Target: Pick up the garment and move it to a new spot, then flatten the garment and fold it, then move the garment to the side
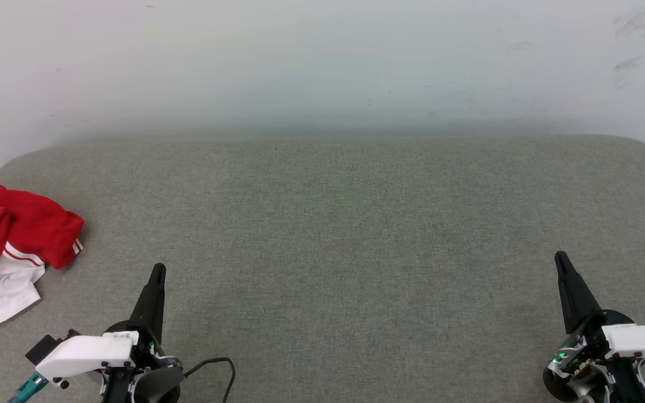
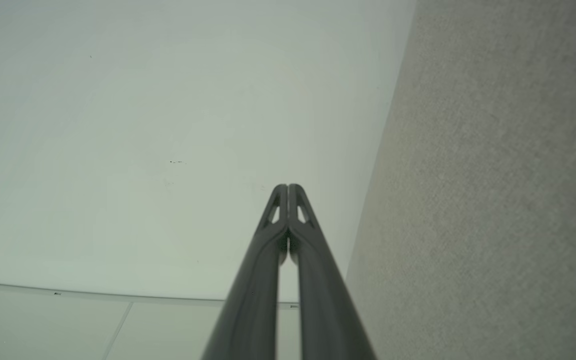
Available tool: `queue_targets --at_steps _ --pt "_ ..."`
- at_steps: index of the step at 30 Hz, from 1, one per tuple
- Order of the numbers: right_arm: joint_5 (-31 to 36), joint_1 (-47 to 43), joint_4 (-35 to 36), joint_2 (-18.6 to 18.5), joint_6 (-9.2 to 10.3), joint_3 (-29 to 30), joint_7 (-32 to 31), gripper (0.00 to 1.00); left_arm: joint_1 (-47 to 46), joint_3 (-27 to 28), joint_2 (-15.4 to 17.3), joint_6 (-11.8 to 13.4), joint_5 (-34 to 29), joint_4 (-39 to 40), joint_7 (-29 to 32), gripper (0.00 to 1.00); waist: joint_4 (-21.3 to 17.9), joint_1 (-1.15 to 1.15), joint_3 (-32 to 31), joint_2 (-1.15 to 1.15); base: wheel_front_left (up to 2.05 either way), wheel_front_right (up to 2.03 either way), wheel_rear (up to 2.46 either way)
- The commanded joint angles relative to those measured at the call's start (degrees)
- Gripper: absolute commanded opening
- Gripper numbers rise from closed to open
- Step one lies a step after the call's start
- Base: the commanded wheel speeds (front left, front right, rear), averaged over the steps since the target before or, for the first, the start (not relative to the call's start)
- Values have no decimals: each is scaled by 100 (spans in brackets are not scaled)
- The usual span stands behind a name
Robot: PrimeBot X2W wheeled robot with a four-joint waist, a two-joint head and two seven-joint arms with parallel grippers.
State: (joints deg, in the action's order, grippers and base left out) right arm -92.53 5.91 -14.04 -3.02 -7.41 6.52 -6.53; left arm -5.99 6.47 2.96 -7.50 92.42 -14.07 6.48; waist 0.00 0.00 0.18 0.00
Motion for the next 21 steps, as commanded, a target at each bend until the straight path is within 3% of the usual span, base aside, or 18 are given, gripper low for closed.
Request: queue_targets --at_steps 1,21 --pt "26 62 -4 19 -16 -3 -1 0 -47 11 -11 -14 -4 0 12 0 0 0 0 0 0 0 0" --pt "26 62 -4 18 -16 -3 -1 0 -47 11 -11 -14 -5 0 12 0 0 0 0 0 0 0 0"
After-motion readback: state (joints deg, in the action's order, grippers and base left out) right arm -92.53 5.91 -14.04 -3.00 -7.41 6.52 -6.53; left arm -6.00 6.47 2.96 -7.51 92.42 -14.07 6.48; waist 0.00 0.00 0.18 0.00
